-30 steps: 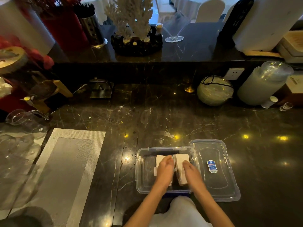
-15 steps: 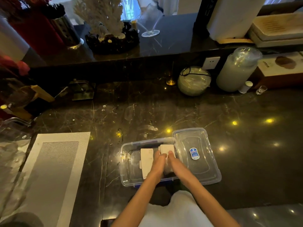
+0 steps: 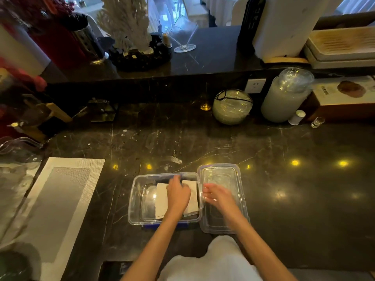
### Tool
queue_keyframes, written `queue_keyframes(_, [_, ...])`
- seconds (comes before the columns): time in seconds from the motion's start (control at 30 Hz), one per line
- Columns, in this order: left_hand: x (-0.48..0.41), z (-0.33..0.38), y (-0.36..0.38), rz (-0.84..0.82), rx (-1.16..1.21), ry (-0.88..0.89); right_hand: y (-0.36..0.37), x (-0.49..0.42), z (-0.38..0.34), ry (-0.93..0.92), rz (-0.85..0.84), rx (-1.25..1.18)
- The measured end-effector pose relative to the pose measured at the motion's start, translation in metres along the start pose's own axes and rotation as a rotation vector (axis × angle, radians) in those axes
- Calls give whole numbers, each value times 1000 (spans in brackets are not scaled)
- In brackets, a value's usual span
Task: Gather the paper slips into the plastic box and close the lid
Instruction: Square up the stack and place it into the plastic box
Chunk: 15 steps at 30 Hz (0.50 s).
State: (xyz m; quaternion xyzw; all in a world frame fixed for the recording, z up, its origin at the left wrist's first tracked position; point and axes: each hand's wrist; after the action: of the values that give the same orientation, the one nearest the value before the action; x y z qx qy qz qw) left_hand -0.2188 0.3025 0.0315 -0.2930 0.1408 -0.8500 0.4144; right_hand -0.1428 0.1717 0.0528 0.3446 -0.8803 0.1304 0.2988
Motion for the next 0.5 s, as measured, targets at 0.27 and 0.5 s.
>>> queue_keyframes(0.27, [-55,88,69,-352,-722,341,-74,18,62,192,213,-25])
queue_keyframes(0.5, [-67,71,98,-507,-934,184,-83,42,119,484,44,-80])
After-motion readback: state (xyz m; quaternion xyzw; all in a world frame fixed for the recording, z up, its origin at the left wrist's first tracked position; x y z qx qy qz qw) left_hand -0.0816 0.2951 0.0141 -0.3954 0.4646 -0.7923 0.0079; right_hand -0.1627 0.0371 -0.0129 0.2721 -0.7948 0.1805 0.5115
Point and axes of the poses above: each hand's wrist, its own x-axis away from the middle knuckle, its own y-axis out of the palm, z = x × y, and after that the axes turned 7 degrees about x, right-handed
